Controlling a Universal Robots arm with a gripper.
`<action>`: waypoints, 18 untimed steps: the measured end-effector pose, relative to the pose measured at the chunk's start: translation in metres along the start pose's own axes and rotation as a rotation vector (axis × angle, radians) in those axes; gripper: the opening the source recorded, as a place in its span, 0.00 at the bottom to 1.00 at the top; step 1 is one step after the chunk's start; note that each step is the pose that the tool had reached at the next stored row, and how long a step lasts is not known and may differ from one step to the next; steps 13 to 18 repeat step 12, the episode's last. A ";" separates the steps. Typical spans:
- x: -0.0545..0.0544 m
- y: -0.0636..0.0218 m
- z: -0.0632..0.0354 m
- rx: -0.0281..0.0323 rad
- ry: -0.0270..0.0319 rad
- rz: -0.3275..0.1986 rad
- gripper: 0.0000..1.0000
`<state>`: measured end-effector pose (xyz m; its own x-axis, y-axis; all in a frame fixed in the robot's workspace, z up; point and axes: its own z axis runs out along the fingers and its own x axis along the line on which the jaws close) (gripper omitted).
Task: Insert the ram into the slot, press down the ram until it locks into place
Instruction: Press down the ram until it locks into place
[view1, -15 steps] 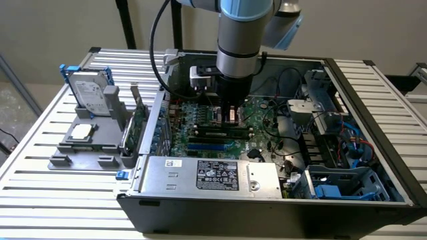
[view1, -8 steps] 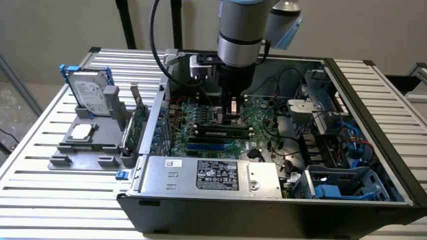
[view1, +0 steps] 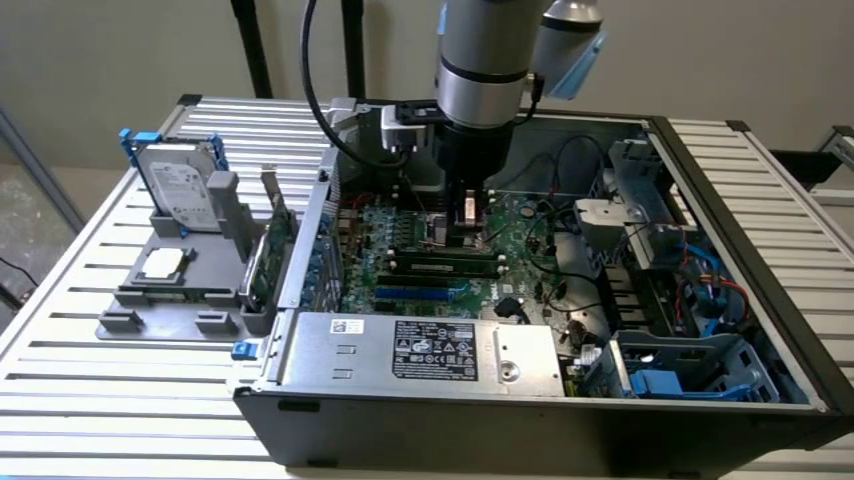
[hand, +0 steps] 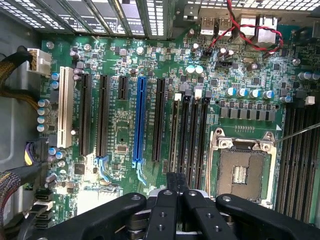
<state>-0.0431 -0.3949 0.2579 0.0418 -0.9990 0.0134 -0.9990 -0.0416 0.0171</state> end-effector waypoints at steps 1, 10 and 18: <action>0.000 0.0000 0.0000 0.0000 0.0000 0.000 0.11; 0.000 0.0000 0.0000 0.0000 0.0000 0.000 0.11; 0.000 0.0000 0.0000 0.0000 0.0000 0.000 0.11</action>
